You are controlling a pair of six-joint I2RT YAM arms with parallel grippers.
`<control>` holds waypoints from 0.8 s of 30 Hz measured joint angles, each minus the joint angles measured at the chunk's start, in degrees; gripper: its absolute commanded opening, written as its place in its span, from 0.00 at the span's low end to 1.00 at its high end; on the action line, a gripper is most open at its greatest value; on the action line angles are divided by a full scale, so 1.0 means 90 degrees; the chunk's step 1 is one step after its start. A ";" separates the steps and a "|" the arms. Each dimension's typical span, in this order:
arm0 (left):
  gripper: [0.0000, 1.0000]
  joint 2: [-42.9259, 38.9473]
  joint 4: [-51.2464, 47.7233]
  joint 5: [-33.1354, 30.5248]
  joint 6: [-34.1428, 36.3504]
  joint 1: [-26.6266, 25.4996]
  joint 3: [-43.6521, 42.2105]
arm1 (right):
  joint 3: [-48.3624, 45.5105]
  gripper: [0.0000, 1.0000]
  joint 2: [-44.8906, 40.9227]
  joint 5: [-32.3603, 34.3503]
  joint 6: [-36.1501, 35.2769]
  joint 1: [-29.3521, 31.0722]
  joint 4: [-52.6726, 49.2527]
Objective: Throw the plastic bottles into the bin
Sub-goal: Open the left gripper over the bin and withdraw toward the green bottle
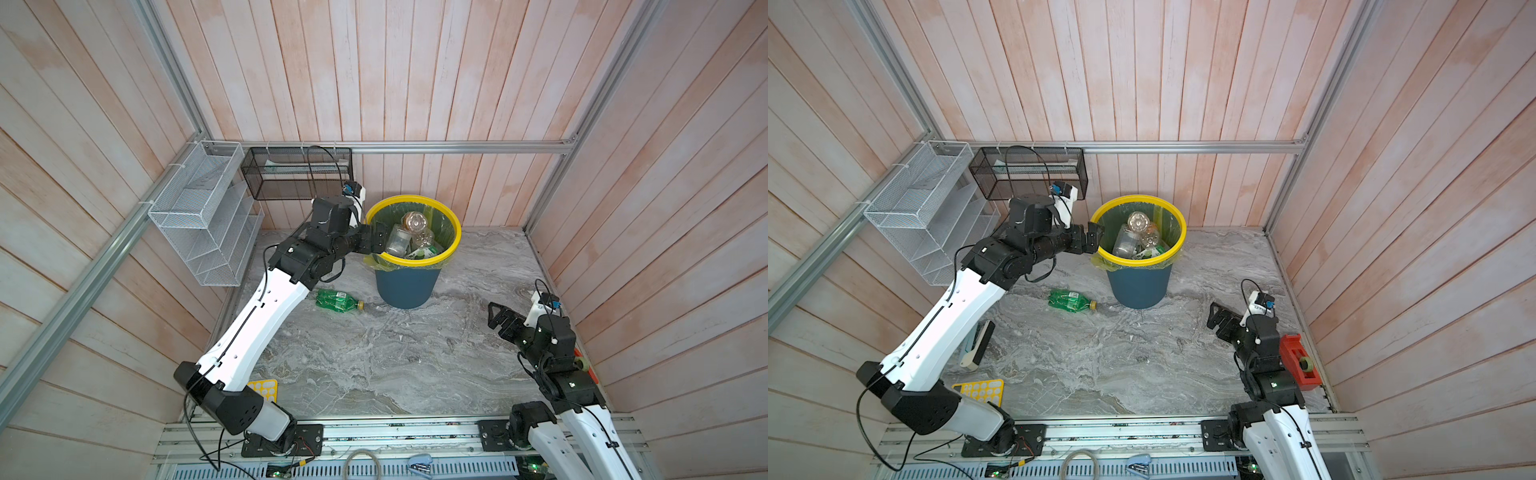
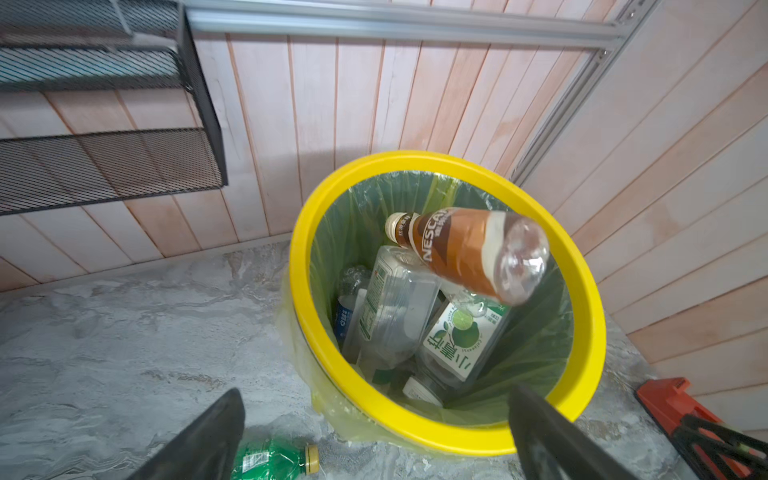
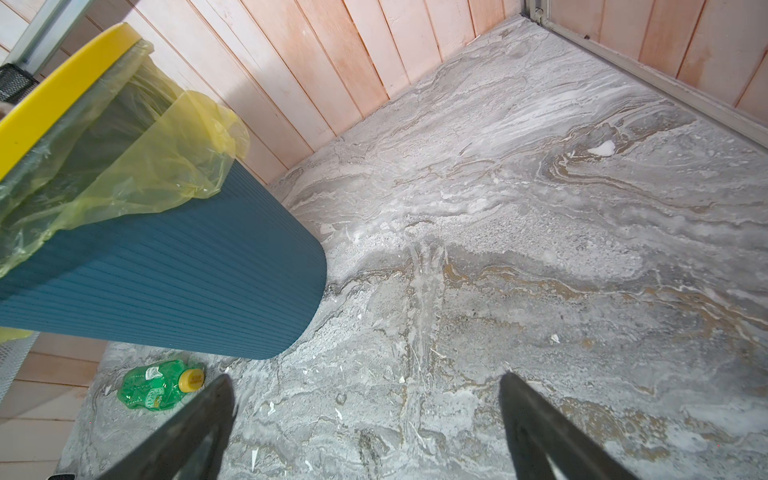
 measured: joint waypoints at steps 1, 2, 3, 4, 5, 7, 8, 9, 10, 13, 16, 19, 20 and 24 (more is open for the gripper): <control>1.00 -0.0104 0.0019 -0.0058 0.0002 0.0022 -0.0049 | 0.0000 0.99 0.0002 -0.0002 -0.0002 0.0000 0.0000; 1.00 -0.0182 0.0029 -0.0080 0.0000 0.0049 -0.0102 | 0.0000 0.99 0.0007 0.0000 -0.0002 0.0000 0.0000; 1.00 -0.0255 0.0034 -0.0092 0.0000 0.0092 -0.0175 | 0.0000 0.99 0.0015 0.0000 -0.0002 0.0000 0.0000; 1.00 -0.0316 0.0032 -0.0097 0.0000 0.0160 -0.0260 | 0.0000 0.99 0.0022 -0.0002 -0.0002 0.0000 0.0000; 1.00 -0.0355 0.0034 -0.0095 0.0000 0.0226 -0.0340 | 0.0000 0.99 0.0032 0.0000 -0.0002 0.0000 0.0000; 1.00 -0.0403 0.0036 -0.0092 0.0000 0.0359 -0.0534 | 0.0000 0.99 0.0046 -0.0002 -0.0002 0.0000 0.0000; 1.00 -0.0425 0.0046 -0.0090 0.0000 0.0425 -0.0646 | 0.0000 0.99 0.0051 0.0000 -0.0002 0.0000 0.0000; 1.00 -0.0444 0.0044 -0.0087 0.0002 0.0486 -0.0763 | 0.0000 0.99 0.0056 -0.0002 -0.0002 0.0000 0.0000; 1.00 -0.0474 0.0049 -0.0090 0.0002 0.0554 -0.0901 | 0.0000 0.99 0.0056 -0.0002 -0.0002 0.0000 0.0000; 1.00 -0.0646 0.0073 -0.0090 0.0051 0.0750 -0.1367 | 0.0000 0.99 0.0056 0.0000 -0.0002 0.0000 0.0000; 1.00 -0.0872 0.0131 -0.0092 0.0153 0.0947 -0.1860 | 0.0000 0.99 0.0058 0.0000 -0.0002 0.0000 0.0000; 1.00 -0.1030 0.0204 -0.0136 0.0267 0.1076 -0.2329 | -0.0002 0.99 0.0070 0.0000 0.0000 0.0000 0.0002; 1.00 -0.1039 0.0243 -0.0136 0.0287 0.1112 -0.2489 | -0.0005 0.99 0.0073 0.0000 0.0000 0.0000 0.0005; 1.00 -0.0877 0.0313 -0.0109 0.0311 0.1277 -0.3009 | -0.0063 0.99 0.0073 0.0000 0.0002 0.0000 0.0007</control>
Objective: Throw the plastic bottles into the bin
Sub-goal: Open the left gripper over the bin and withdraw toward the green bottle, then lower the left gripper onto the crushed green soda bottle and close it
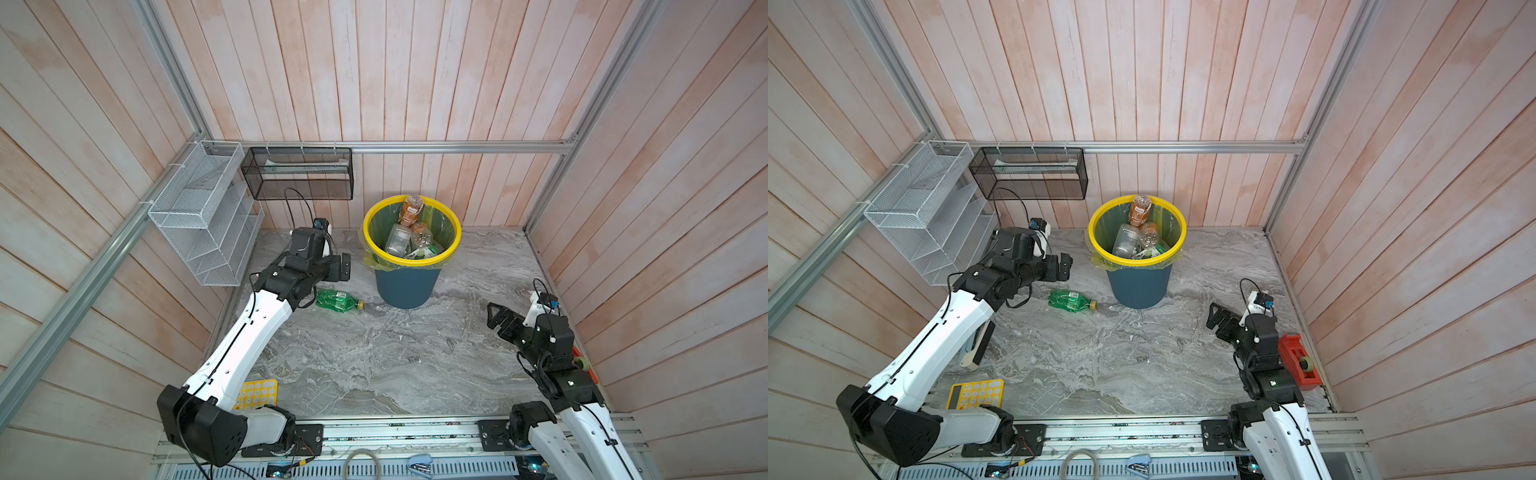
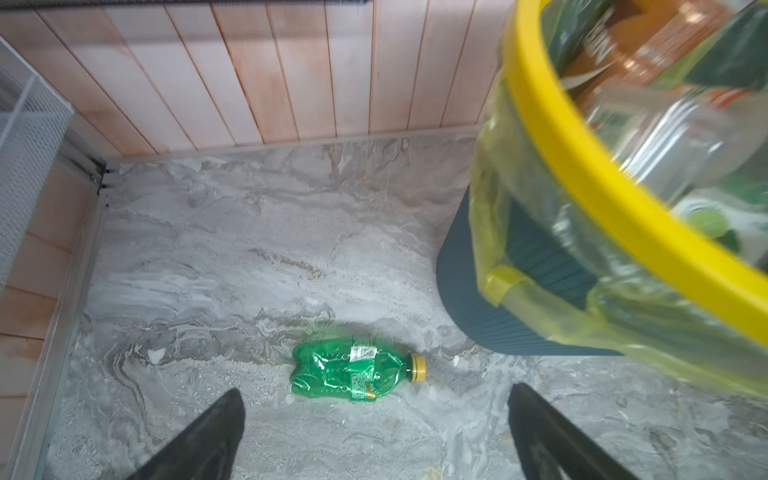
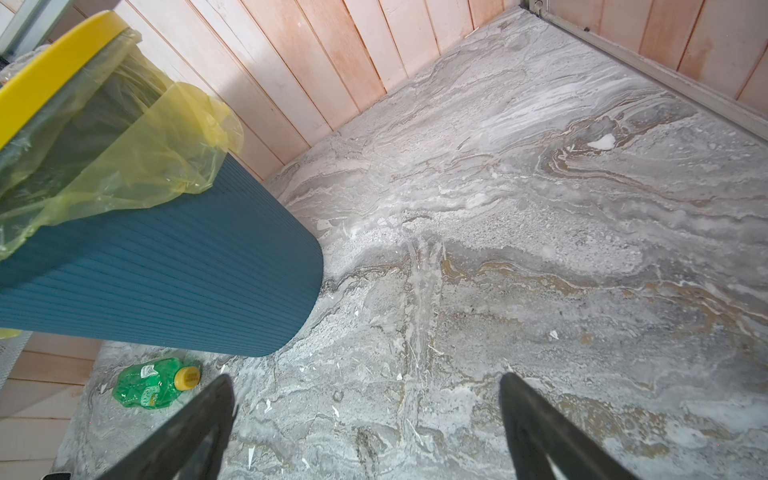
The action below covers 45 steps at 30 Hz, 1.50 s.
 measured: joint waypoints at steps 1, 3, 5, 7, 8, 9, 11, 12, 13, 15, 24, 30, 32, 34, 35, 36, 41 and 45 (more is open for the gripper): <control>1.00 0.0097 0.0012 0.0000 0.0000 0.0044 -0.0109 | -0.0024 0.99 0.0000 0.0000 0.0000 0.0000 0.0002; 1.00 0.0318 0.0049 0.0000 -0.0005 0.0119 -0.0294 | -0.0056 0.99 0.0000 0.0000 0.0000 0.0000 -0.0002; 1.00 0.0554 0.0083 0.0010 -0.0036 0.0189 -0.0466 | -0.0075 0.99 0.0000 0.0002 0.0000 0.0000 -0.0002; 1.00 0.0784 0.0090 0.0024 -0.0075 0.0262 -0.0573 | -0.0102 0.99 -0.0002 0.0002 -0.0002 0.0000 0.0000; 1.00 0.0918 0.0090 0.0024 -0.0095 0.0294 -0.0595 | -0.0119 0.99 0.0000 0.0002 -0.0002 0.0000 0.0000; 1.00 0.1035 0.0095 0.0024 -0.0109 0.0313 -0.0597 | -0.0134 0.99 0.0000 0.0002 -0.0002 0.0000 0.0000; 1.00 0.1282 0.0097 0.0044 -0.0165 0.0347 -0.0597 | -0.0160 0.99 0.0000 0.0002 -0.0002 0.0000 0.0000; 1.00 0.1392 0.0097 0.0066 -0.0199 0.0350 -0.0597 | -0.0172 0.99 -0.0002 0.0002 -0.0002 0.0000 0.0000; 1.00 0.1511 0.0107 0.0100 -0.0219 0.0350 -0.0597 | -0.0187 0.99 0.0000 0.0005 -0.0002 0.0000 0.0000; 1.00 0.1739 0.0124 0.0187 -0.0272 0.0347 -0.0597 | -0.0211 0.99 -0.0002 0.0002 -0.0002 0.0000 -0.0002; 1.00 0.2504 0.0231 0.0384 -0.0668 0.0415 -0.0597 | -0.0240 0.99 -0.0019 0.0044 -0.0041 0.0000 -0.0005; 1.00 0.2504 0.0512 0.0427 -0.1071 0.0503 -0.0714 | -0.0253 0.99 -0.0044 0.0155 -0.0095 0.0000 -0.0007; 1.00 0.2477 0.0631 0.0430 -0.1275 0.0510 -0.0903 | -0.0299 0.99 -0.0070 0.0194 -0.0100 0.0000 -0.0005; 1.00 0.2436 0.0729 0.0427 -0.1477 0.0510 -0.1086 | -0.0355 0.99 -0.0073 0.0216 -0.0104 0.0000 -0.0007; 1.00 0.2402 0.0777 0.0425 -0.1586 0.0510 -0.1175 | -0.0389 0.99 -0.0073 0.0236 -0.0112 0.0000 -0.0005; 1.00 0.2356 0.0845 0.0413 -0.1690 0.0510 -0.1258 | -0.0413 0.99 -0.0073 0.0243 -0.0126 0.0000 -0.0005; 1.00 0.2142 0.1107 0.0316 -0.2188 0.0510 -0.1467 | -0.0452 0.99 0.0002 0.0289 -0.0253 0.0000 -0.0002; 1.00 0.2147 0.1248 0.0253 -0.2482 0.0510 -0.1460 | -0.0452 0.99 0.0158 0.0289 -0.0270 -0.0010 0.0095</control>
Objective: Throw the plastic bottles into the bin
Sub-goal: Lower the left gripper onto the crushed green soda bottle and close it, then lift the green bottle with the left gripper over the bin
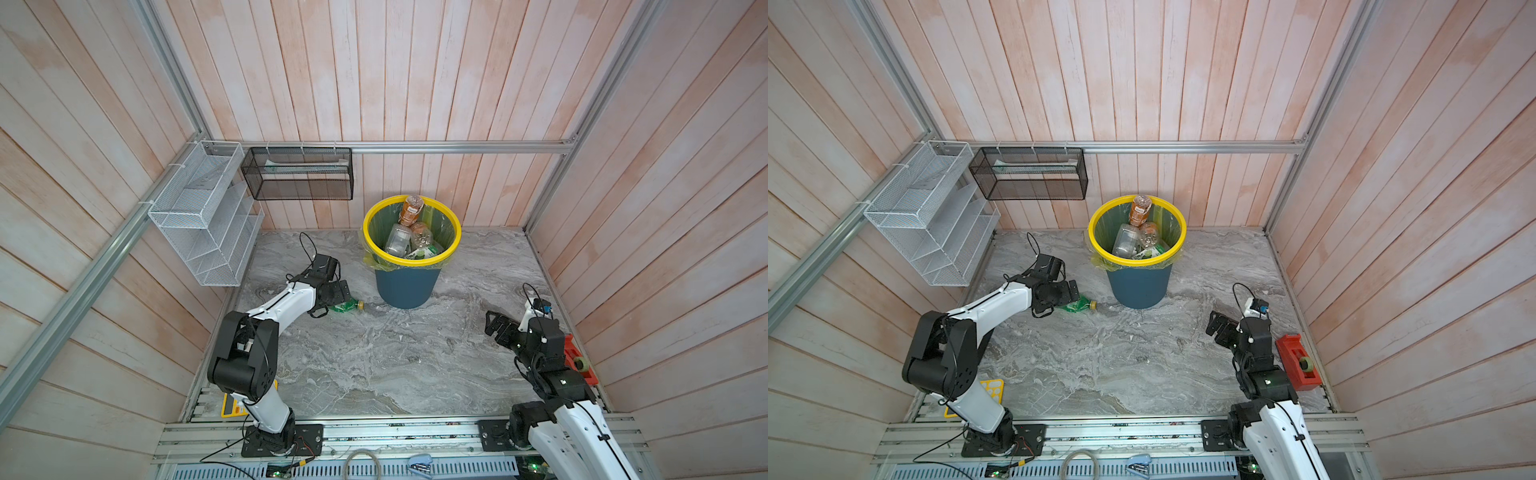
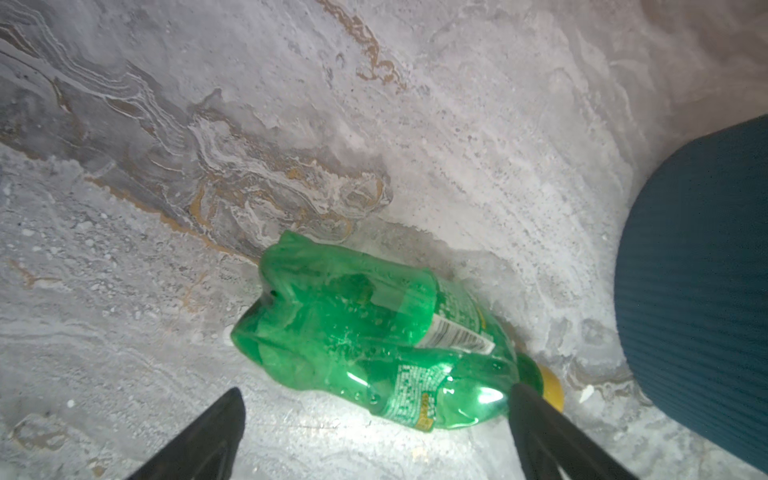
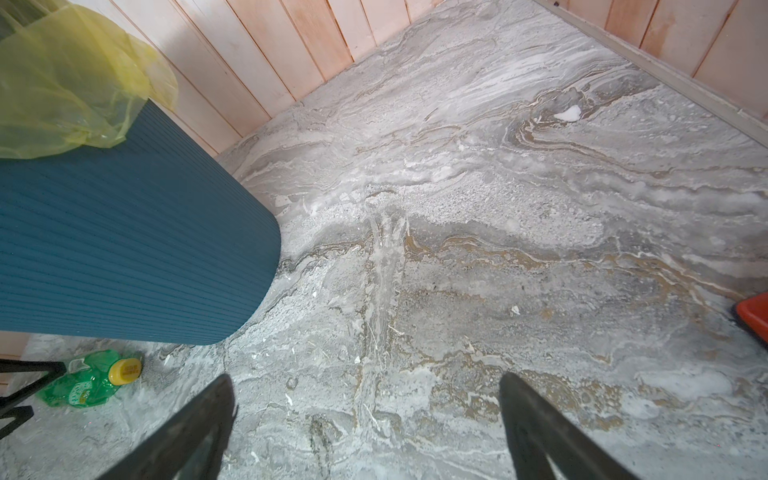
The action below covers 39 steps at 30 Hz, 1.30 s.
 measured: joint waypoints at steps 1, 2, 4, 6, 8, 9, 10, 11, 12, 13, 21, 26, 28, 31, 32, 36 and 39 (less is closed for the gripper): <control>1.00 0.0019 0.0000 -0.0019 -0.0058 0.0000 0.0022 | 0.0000 0.99 0.0078 -0.0007 0.0000 -0.0002 0.0058; 0.99 0.0056 0.0000 -0.0036 -0.0119 0.0000 0.0056 | 0.0000 0.99 0.0153 -0.0010 0.0000 -0.0002 0.0114; 1.00 0.0175 0.0039 -0.0044 -0.0238 0.0000 0.0134 | 0.0000 0.99 0.0323 -0.0032 -0.0010 -0.0002 0.0209; 1.00 0.0277 0.0087 -0.0041 -0.0330 0.0000 0.0163 | 0.0000 0.99 0.0447 -0.0034 -0.0049 -0.0002 0.0257; 1.00 0.0367 0.0114 -0.0034 -0.0386 0.0000 0.0185 | 0.0000 0.99 0.0510 -0.0034 -0.0107 -0.0002 0.0270; 1.00 0.0437 0.0109 -0.0036 -0.0403 0.0000 0.0231 | 0.0000 0.99 0.0525 -0.0036 -0.0126 -0.0002 0.0287; 1.00 0.0517 0.0104 -0.0034 -0.0403 0.0000 0.0304 | 0.0000 0.99 0.0534 -0.0039 -0.0143 -0.0002 0.0301; 1.00 0.0605 0.0107 -0.0034 -0.0403 0.0000 0.0386 | 0.0000 0.99 0.0544 -0.0053 -0.0148 -0.0005 0.0316; 1.00 0.0709 0.0112 -0.0032 -0.0398 0.0000 0.0474 | 0.0000 0.99 0.0556 -0.0058 -0.0153 -0.0010 0.0342; 1.00 0.0806 0.0119 -0.0024 -0.0393 0.0000 0.0551 | 0.0000 0.99 0.0571 -0.0061 -0.0155 -0.0015 0.0376; 0.96 0.1127 0.0117 0.0109 0.0017 0.0000 0.0838 | -0.0007 0.99 0.0590 -0.0083 -0.0158 -0.0044 0.0442; 0.91 0.1345 0.0112 0.0306 0.0461 0.0000 0.1158 | -0.0087 0.99 0.0590 -0.0083 -0.0155 -0.0044 0.0437; 0.89 0.1384 0.0112 0.0379 0.0641 0.0000 0.1200 | -0.0087 0.99 0.0580 -0.0083 -0.0155 -0.0046 0.0435; 0.86 0.1396 0.0080 0.0471 0.0899 0.0000 0.1200 | -0.0087 0.99 0.0561 -0.0080 -0.0146 -0.0051 0.0432; 0.83 0.1396 0.0075 0.0493 0.0971 0.0000 0.1200 | -0.0087 0.99 0.0551 -0.0080 -0.0141 -0.0051 0.0430; 0.72 0.1396 -0.0029 0.0568 0.1345 0.0000 0.1200 | -0.0087 0.99 0.0517 -0.0083 -0.0136 -0.0051 0.0430; 0.68 0.1396 -0.0107 0.0563 0.1617 0.0000 0.1197 | -0.0087 0.99 0.0495 -0.0080 -0.0134 -0.0051 0.0420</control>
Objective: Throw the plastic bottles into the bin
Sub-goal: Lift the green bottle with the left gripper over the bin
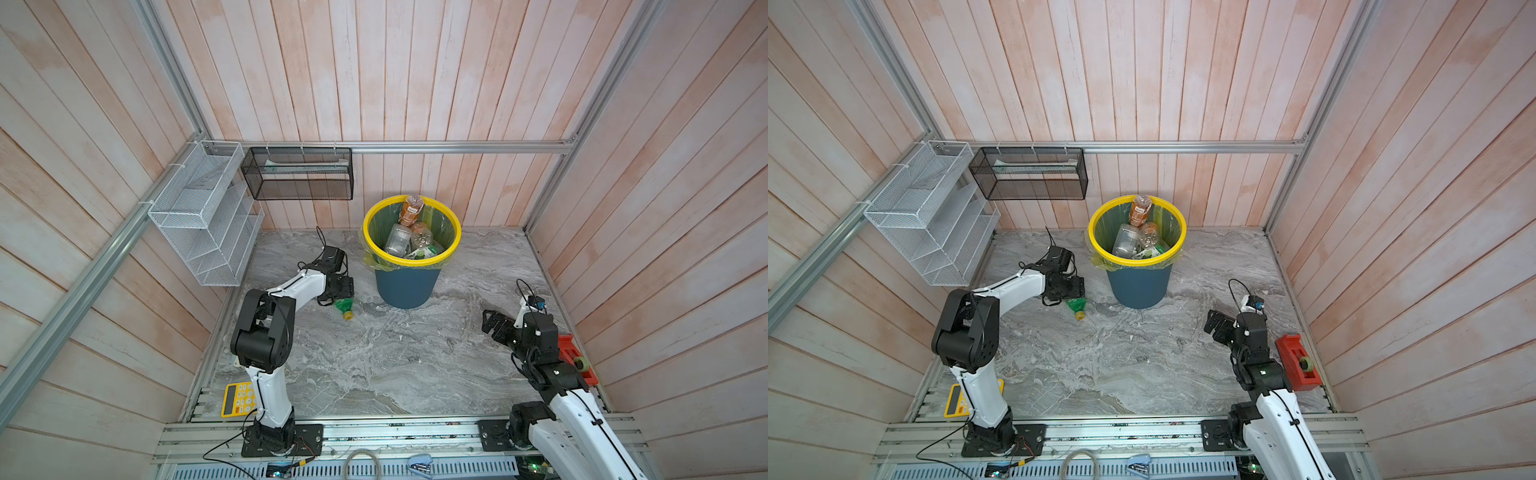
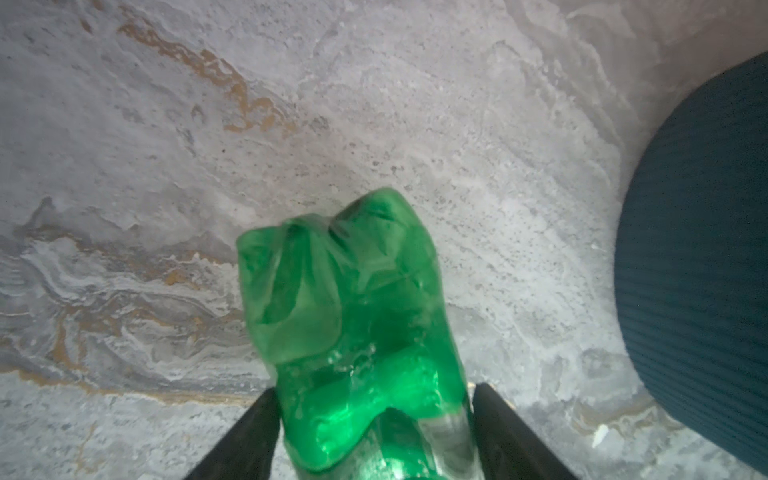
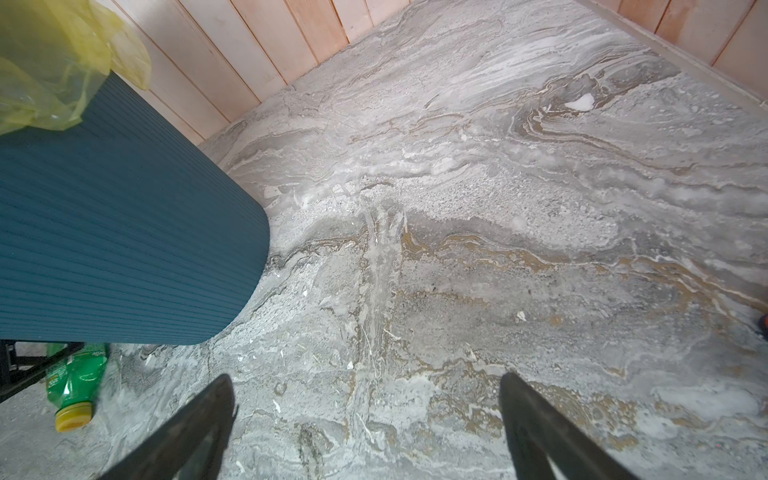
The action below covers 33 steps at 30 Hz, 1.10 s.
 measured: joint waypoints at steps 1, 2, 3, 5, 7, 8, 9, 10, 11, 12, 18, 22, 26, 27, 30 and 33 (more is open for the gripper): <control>0.67 -0.0007 0.0000 -0.0002 0.0083 0.0000 -0.0002 | 0.0000 0.99 -0.0017 -0.0002 0.0000 0.0000 -0.0005; 0.67 -0.0012 0.0000 -0.0002 0.0172 0.0000 -0.0012 | 0.0000 0.99 -0.0032 0.0000 0.0002 0.0000 -0.0010; 0.67 -0.0029 0.0007 -0.0005 0.0245 0.0000 -0.0034 | 0.0000 0.99 -0.0049 0.0000 0.0007 0.0000 -0.0015; 0.70 -0.0097 0.0015 -0.0005 0.0389 0.0000 -0.0119 | 0.0000 0.99 -0.0061 -0.0002 0.0019 0.0000 -0.0017; 0.77 -0.0236 0.0000 -0.0005 0.0503 0.0000 -0.0272 | 0.0000 0.99 -0.0073 -0.0002 0.0022 0.0000 -0.0019; 0.83 -0.0296 -0.0015 -0.0005 0.0542 0.0000 -0.0342 | 0.0000 0.99 -0.0075 -0.0002 0.0024 0.0000 -0.0024; 0.89 -0.0384 -0.0032 -0.0005 0.0578 0.0000 -0.0435 | -0.0002 0.99 -0.0080 -0.0002 0.0027 0.0000 -0.0027; 0.95 -0.0476 -0.0058 -0.0007 0.0610 0.0000 -0.0527 | -0.0002 0.99 -0.0085 -0.0002 0.0039 0.0000 -0.0029; 1.00 -0.0561 -0.0087 -0.0012 0.0622 0.0000 -0.0605 | -0.0002 0.99 -0.0085 -0.0002 0.0044 0.0000 -0.0029; 1.00 -0.0653 -0.0112 -0.0029 0.0631 0.0000 -0.0673 | -0.0007 0.99 -0.0085 -0.0002 0.0044 0.0000 -0.0027; 1.00 -0.1010 -0.0126 -0.0182 0.0675 -0.0131 -0.0782 | -0.0027 0.99 -0.0083 -0.0022 0.0070 0.0000 -0.0027; 1.00 -0.0855 -0.0148 -0.0223 0.0668 -0.0216 -0.0782 | -0.0032 0.99 -0.0078 -0.0022 0.0114 0.0000 -0.0024; 0.98 -0.0483 -0.0180 -0.0299 0.0610 -0.0216 -0.0782 | -0.0032 0.99 -0.0078 -0.0022 0.0119 0.0000 -0.0029; 0.96 -0.0398 -0.0189 -0.0316 0.0597 -0.0211 -0.0782 | -0.0032 0.99 -0.0078 -0.0022 0.0119 0.0000 -0.0027; 0.84 -0.0304 -0.0189 -0.0311 0.0573 -0.0211 -0.0782 | -0.0034 0.99 -0.0090 -0.0022 0.0119 0.0000 -0.0032; 0.73 -0.0313 -0.0143 -0.0284 0.0544 -0.0211 -0.0784 | -0.0061 0.99 -0.0117 -0.0022 0.0119 0.0000 -0.0034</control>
